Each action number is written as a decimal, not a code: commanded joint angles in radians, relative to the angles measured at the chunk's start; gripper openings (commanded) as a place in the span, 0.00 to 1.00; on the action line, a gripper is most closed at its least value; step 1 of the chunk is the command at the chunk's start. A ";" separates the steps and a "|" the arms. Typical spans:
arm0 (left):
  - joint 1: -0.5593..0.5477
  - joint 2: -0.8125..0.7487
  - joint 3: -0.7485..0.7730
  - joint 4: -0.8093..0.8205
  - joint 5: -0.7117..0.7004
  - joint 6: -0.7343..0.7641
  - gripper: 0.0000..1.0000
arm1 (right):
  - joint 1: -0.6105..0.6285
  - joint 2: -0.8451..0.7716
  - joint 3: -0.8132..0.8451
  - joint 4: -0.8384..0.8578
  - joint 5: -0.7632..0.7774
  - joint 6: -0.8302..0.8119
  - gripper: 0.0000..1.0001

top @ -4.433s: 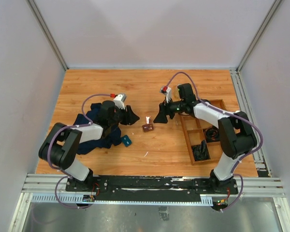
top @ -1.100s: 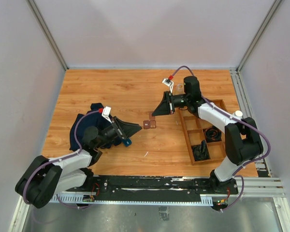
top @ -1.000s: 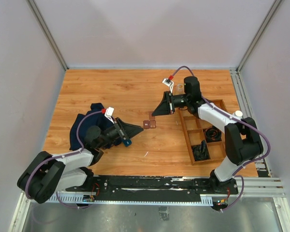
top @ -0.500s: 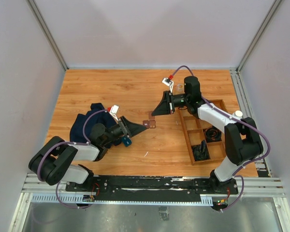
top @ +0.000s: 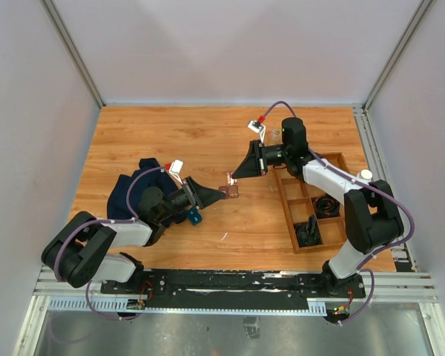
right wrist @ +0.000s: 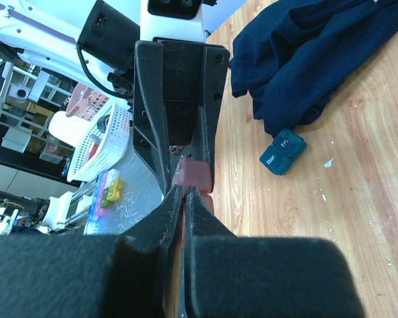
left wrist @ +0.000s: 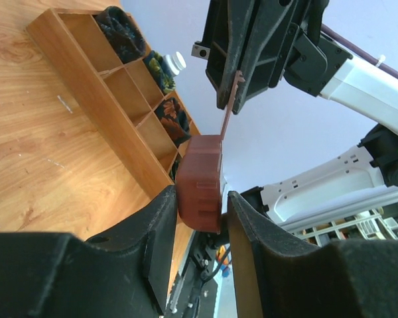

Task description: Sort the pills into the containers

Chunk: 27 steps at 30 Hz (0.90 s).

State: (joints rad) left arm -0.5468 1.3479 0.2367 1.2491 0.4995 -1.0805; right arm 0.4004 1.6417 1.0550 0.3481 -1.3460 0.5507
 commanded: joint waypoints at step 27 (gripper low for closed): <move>-0.008 -0.043 0.039 -0.125 -0.010 0.124 0.00 | 0.040 -0.144 0.081 -0.434 -0.094 -0.472 0.47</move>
State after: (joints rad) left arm -0.5488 1.3125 0.2527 1.1095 0.4774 -0.9871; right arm 0.4179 1.5284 1.1183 -0.0143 -1.4044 0.1757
